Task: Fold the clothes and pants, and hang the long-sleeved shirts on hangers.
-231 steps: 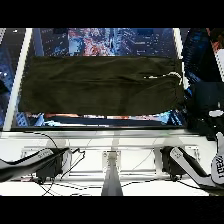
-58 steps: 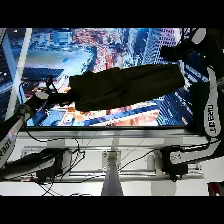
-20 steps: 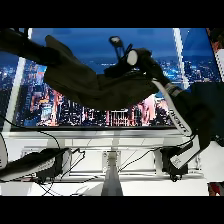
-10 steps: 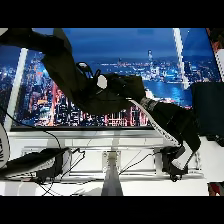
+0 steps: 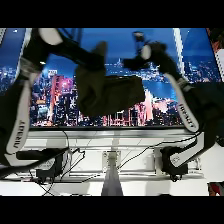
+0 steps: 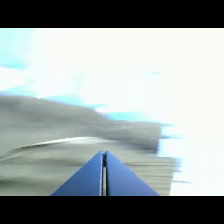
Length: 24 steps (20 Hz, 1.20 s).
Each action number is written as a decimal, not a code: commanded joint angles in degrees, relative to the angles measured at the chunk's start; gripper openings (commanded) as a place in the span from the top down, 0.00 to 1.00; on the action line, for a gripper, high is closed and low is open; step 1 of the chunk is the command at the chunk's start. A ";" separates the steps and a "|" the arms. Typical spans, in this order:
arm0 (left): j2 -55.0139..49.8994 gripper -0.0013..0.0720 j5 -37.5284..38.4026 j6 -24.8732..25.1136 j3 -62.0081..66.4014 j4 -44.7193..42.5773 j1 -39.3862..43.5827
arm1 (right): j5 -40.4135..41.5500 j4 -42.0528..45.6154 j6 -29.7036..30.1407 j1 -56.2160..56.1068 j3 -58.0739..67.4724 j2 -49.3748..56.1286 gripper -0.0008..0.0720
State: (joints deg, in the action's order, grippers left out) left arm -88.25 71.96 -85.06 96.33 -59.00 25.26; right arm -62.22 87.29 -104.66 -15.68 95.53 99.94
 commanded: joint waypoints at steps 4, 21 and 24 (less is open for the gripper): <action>-8.57 0.31 -24.35 1.84 -0.07 4.24 18.71 | -8.94 4.00 5.62 21.51 0.00 -4.57 0.95; -2.25 0.02 -22.62 1.88 -0.02 -8.39 8.96 | -10.95 -54.25 49.64 23.85 -33.73 -3.08 0.03; -2.25 0.02 -22.62 1.88 -0.02 -7.85 10.47 | -4.22 -55.80 49.46 14.97 -32.85 -2.97 0.04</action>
State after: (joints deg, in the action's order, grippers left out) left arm -90.67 49.30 -83.18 96.27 -67.18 34.92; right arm -72.25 34.85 -55.90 6.59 63.29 96.57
